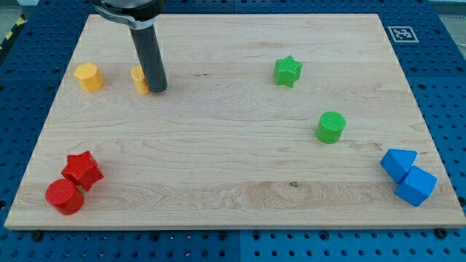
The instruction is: Push the yellow heart towards yellow hexagon
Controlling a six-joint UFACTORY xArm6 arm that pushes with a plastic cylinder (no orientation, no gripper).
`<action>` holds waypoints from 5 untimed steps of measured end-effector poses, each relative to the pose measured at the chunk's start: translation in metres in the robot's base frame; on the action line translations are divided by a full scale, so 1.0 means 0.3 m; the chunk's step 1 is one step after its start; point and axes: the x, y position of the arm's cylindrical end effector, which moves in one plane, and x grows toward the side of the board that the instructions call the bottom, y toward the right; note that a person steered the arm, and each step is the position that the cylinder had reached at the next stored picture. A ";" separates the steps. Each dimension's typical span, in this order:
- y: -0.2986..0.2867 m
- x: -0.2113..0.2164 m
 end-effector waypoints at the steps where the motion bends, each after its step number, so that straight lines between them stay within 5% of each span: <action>1: -0.009 -0.004; 5: -0.083 0.024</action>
